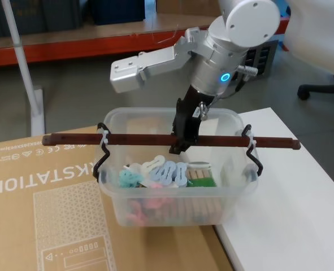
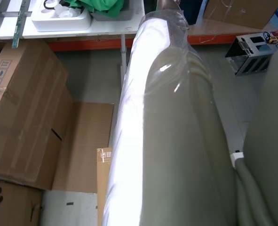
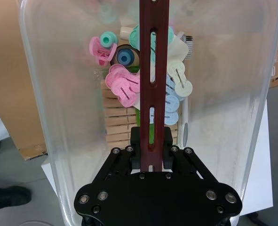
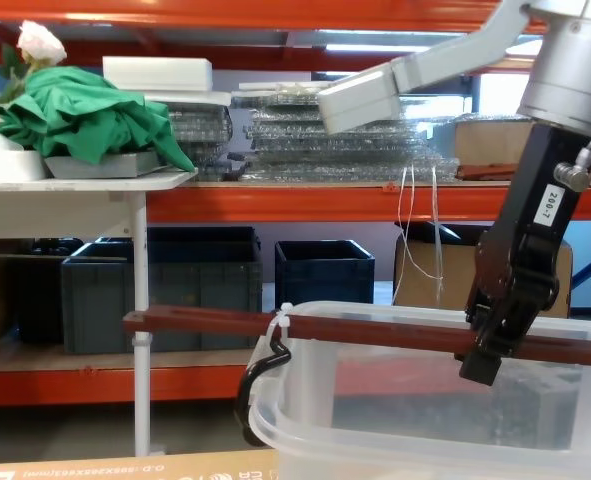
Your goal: Use one hand to grasp the basket and place it at the designated location.
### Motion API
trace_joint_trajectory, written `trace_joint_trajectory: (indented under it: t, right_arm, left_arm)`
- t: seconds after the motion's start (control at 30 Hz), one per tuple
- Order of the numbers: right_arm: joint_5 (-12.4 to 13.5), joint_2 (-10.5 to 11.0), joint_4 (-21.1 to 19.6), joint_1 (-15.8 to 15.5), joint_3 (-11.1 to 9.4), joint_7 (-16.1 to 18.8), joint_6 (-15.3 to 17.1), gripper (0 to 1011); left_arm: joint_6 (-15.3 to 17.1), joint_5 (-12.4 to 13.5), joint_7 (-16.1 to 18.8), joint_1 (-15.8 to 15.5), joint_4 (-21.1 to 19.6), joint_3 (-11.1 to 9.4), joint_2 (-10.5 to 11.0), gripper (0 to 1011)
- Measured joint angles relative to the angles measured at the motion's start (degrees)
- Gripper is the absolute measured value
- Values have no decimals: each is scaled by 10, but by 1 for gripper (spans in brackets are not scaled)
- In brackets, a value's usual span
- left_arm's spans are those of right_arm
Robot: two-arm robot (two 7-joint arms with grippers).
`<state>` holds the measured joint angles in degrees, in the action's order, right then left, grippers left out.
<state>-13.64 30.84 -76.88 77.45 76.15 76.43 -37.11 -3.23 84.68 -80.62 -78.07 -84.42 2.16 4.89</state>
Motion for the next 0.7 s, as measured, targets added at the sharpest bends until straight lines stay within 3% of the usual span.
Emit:
trace_joint_trajectory:
  t: [0.7]
  right_arm:
    - [-12,-6,-87,-6,34,-26,-3,234]
  left_arm:
    - [0,0,0,0,0,0,0,0]
